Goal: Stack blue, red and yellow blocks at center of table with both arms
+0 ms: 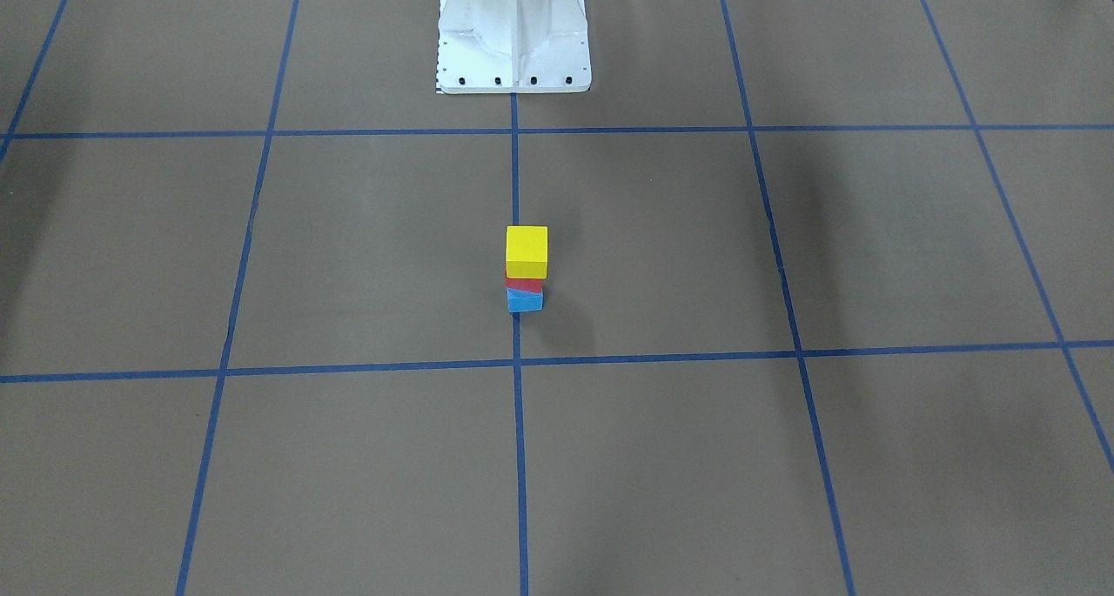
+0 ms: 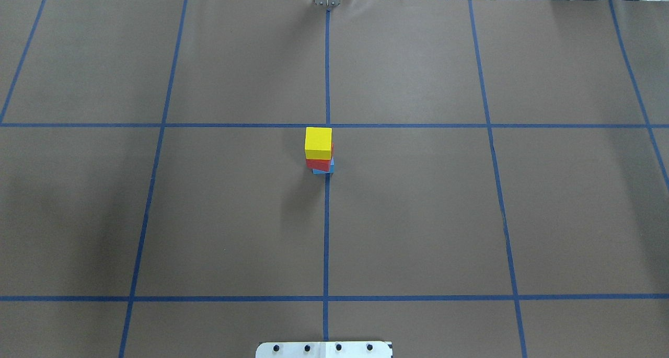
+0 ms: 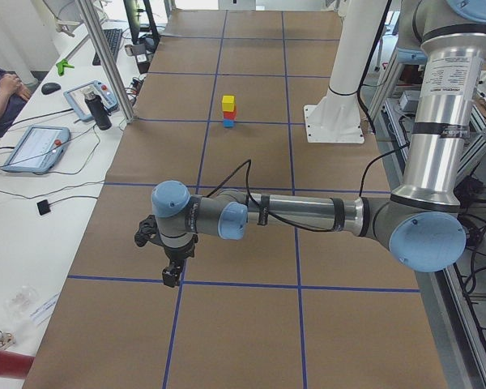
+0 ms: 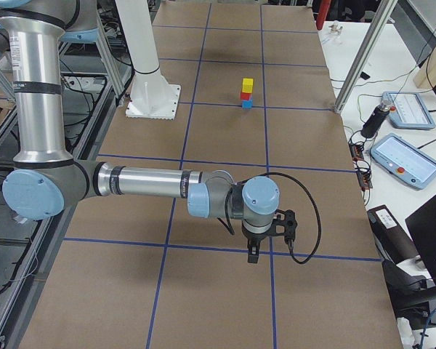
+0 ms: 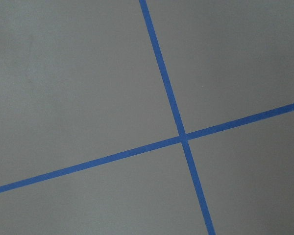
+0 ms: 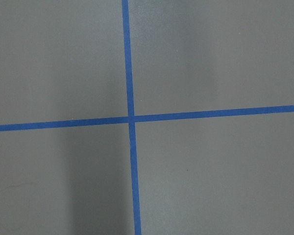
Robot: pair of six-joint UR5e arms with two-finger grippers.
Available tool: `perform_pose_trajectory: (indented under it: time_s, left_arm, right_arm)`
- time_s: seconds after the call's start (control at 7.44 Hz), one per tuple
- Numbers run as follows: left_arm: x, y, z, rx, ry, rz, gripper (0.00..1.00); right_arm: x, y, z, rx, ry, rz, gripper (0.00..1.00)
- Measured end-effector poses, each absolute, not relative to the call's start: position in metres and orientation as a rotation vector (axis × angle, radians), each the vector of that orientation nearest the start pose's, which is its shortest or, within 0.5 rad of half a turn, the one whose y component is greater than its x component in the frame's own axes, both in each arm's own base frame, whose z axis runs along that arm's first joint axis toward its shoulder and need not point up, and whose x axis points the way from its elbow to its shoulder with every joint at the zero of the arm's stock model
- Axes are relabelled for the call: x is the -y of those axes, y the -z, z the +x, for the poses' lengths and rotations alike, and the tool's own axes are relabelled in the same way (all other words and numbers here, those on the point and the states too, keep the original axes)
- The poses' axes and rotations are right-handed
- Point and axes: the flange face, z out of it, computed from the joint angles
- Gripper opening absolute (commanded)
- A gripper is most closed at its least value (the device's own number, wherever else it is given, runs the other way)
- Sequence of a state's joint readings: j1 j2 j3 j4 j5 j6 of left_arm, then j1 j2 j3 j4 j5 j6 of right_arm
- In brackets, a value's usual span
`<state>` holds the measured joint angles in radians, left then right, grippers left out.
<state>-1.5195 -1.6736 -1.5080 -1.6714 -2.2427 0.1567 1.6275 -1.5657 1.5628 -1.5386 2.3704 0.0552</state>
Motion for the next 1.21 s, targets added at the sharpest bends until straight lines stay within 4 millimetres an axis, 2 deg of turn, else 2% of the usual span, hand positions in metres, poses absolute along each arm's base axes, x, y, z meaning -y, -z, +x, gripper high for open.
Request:
perform_pose_trajectory:
  time_s: [0.54, 1.21]
  left_arm:
    - [0.548, -0.633, -0.043, -0.664, -0.247, 0.169, 1.0]
    - [0.548, -0.634, -0.043, -0.664, -0.247, 0.169, 1.0]
  right_arm:
    - [0.464, -0.653, 0.088, 0.805, -0.093, 0.03, 1.0]
    - [0.461, -0.651, 0.088, 0.807, -0.094, 0.032, 1.0]
